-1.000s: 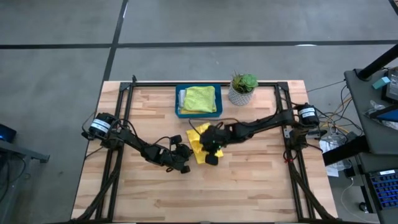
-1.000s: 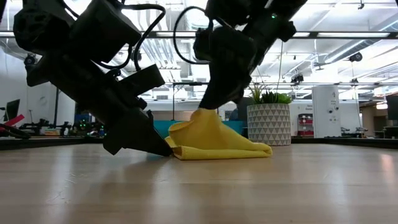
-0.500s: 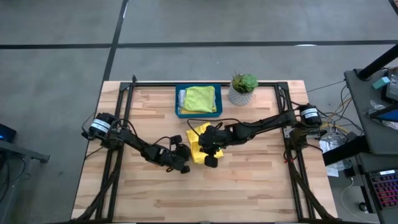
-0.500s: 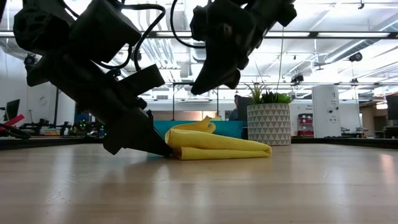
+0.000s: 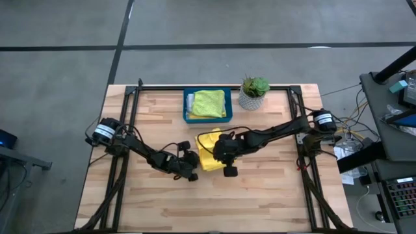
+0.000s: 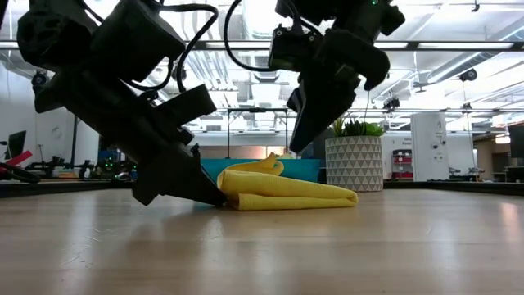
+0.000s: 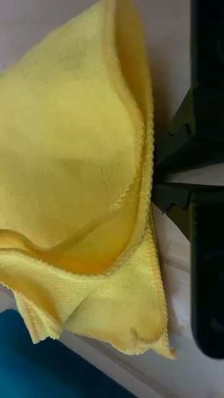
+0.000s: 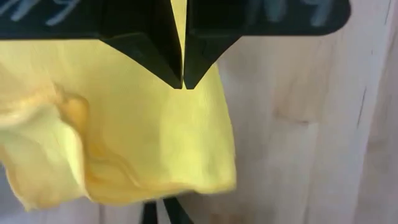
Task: Fold microfiber towels
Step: Fold the yellow microfiber cloth
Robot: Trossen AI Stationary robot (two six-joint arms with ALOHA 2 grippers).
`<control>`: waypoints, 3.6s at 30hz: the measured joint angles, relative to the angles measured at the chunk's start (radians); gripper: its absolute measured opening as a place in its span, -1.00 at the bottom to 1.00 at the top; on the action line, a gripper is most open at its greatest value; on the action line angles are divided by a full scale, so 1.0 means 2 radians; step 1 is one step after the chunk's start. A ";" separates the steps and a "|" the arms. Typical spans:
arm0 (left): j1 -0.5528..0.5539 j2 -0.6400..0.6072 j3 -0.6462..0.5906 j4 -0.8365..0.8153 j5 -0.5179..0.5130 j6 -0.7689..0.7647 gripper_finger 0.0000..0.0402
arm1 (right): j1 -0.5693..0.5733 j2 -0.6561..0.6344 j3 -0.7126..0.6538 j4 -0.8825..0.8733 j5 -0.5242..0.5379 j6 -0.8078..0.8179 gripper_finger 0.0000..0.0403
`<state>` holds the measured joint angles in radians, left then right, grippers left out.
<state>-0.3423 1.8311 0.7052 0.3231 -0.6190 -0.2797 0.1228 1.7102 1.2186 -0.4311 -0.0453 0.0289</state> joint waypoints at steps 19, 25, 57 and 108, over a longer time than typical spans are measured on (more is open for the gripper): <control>-0.064 -0.046 0.047 -0.062 0.070 -0.062 -0.90 | 0.070 -0.034 -0.070 -0.032 0.099 0.014 -0.24; -0.078 0.002 0.093 -0.061 0.062 -0.079 -0.90 | 0.087 -0.079 -0.132 0.038 0.128 0.026 -0.28; -0.078 0.090 0.150 -0.098 -0.075 -0.109 -0.90 | 0.082 -0.035 -0.229 0.267 0.176 0.019 -0.47; -0.085 -0.024 0.154 -0.228 0.107 -0.089 -0.90 | 0.114 -0.054 -0.228 0.290 0.074 0.125 -0.74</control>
<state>-0.5115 1.7827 1.0122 -0.1333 -0.4051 -0.4578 0.3499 1.6031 0.7631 0.1486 0.1027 0.2786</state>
